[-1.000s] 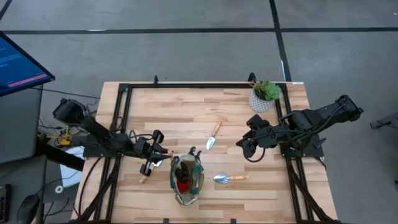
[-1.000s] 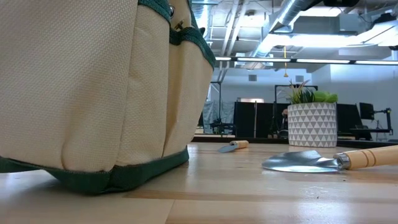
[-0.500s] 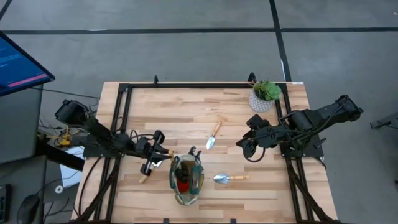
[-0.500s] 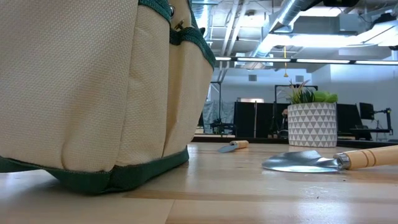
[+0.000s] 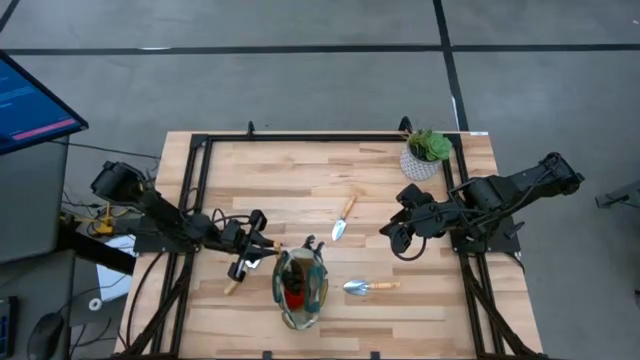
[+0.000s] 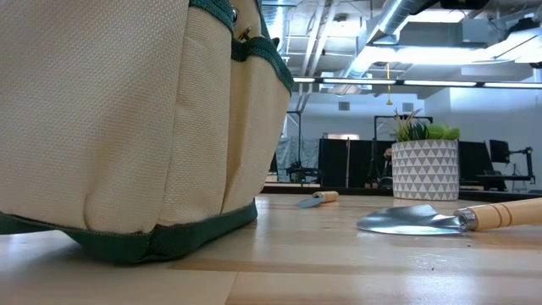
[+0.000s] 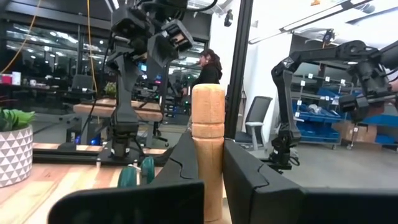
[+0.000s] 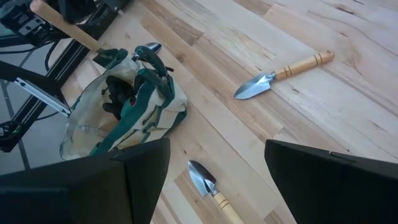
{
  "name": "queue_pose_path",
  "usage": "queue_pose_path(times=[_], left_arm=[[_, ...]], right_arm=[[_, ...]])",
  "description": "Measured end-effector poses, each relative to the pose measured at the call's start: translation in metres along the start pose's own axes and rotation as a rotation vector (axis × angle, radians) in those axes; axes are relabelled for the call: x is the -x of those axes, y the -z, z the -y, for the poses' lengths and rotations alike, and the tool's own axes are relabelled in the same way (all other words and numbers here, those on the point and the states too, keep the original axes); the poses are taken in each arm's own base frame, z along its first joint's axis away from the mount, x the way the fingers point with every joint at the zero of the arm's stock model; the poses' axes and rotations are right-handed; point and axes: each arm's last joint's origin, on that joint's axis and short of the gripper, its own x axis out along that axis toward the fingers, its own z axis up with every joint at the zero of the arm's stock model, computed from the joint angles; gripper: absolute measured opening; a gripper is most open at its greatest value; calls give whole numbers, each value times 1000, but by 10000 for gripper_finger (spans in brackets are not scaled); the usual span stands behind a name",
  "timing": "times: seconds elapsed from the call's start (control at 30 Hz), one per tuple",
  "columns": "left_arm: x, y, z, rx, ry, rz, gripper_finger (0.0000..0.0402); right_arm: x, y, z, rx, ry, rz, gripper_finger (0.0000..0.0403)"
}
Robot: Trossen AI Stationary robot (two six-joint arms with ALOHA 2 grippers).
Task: Pick & Place Garden tools in Gardening bag
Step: Put the brown trowel into the gardening bag
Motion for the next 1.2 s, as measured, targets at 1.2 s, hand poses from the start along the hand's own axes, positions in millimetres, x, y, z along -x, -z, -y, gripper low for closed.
queue_pose_path(times=[1.2], left_arm=[[-7, 16, -10, 1, -53, -55, 14]], right_arm=[[0, 0, 0, -1, 1, 3, 255]])
